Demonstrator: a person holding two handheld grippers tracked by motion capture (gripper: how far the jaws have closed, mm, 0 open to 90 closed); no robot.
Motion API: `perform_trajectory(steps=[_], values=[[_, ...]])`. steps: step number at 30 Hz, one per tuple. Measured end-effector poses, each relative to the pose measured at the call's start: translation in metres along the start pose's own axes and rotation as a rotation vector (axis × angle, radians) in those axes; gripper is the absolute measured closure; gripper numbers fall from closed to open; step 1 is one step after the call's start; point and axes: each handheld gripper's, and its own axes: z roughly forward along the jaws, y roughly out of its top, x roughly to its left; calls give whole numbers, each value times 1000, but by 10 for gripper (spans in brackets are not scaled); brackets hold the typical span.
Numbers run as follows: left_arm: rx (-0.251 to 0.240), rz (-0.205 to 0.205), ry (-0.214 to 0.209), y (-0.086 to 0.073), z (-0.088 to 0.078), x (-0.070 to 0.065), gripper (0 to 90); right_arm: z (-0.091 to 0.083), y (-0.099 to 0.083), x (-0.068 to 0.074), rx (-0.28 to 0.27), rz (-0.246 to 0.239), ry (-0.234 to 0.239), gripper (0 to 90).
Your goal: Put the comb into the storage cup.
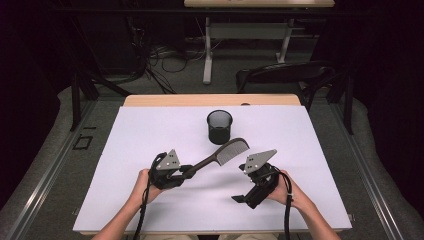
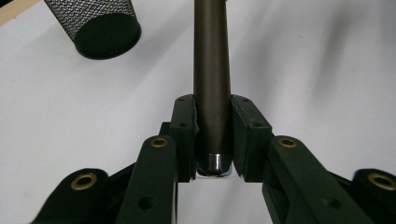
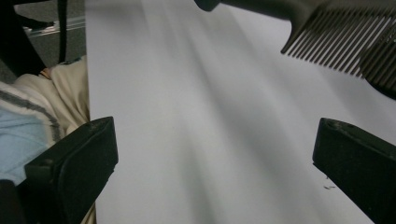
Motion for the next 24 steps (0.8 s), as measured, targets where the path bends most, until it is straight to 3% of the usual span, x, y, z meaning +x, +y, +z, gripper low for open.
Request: perform_trajectory(steps=[5, 11, 18, 24], values=[[-15, 0, 7, 0, 0, -2, 727, 5, -6, 0, -1, 34, -28, 0], [-45, -6, 25, -1, -1, -3, 727, 8, -10, -2, -40, 82, -46, 0], [-79, -25, 48, -4, -4, -3, 726, 13, -14, -1, -40, 104, -59, 0], [-106, -57, 76, -11, -5, -7, 726, 13, -17, -4, -77, 148, -81, 0]])
